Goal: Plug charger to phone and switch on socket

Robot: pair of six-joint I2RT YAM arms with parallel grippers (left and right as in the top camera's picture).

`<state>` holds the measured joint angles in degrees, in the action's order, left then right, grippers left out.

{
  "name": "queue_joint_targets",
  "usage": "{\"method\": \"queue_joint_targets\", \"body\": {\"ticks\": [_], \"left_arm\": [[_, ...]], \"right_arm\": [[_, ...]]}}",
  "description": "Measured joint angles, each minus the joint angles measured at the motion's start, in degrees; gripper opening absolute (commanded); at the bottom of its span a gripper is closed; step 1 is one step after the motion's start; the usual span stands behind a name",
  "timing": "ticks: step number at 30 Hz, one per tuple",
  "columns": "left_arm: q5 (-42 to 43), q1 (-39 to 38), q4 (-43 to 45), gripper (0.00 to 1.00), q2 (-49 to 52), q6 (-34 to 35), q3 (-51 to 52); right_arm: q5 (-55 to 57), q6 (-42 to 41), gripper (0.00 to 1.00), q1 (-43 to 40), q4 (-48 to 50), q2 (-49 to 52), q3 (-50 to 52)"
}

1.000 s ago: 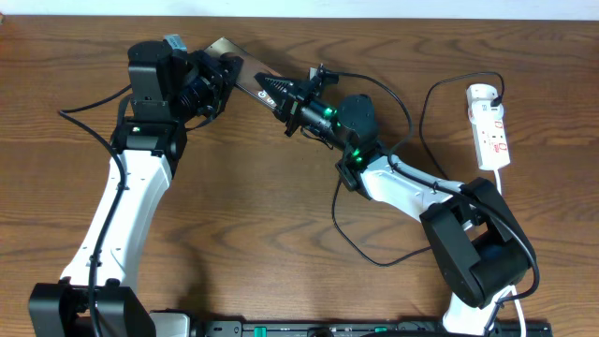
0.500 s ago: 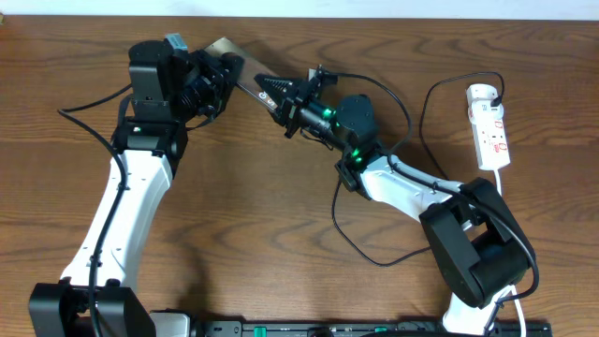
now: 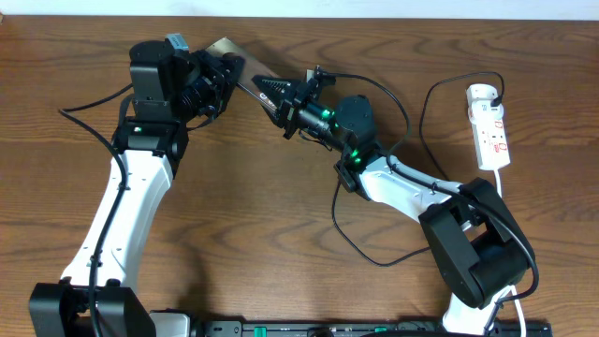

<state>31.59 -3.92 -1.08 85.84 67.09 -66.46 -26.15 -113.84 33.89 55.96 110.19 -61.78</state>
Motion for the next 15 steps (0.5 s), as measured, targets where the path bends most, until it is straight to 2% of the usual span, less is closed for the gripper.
{"method": "queue_joint_targets", "body": {"ticks": [8,15], "left_arm": [[0.00,-0.04,0.02,0.07,0.00,0.02,0.00],[0.02,-0.04,0.02,0.07,0.00,0.02,0.00]], "right_arm": [[-0.33,0.00,0.25,0.04,-0.07,0.00,0.00],[-1.01,0.11,0.35,0.22,-0.15,0.00,0.00]]}}
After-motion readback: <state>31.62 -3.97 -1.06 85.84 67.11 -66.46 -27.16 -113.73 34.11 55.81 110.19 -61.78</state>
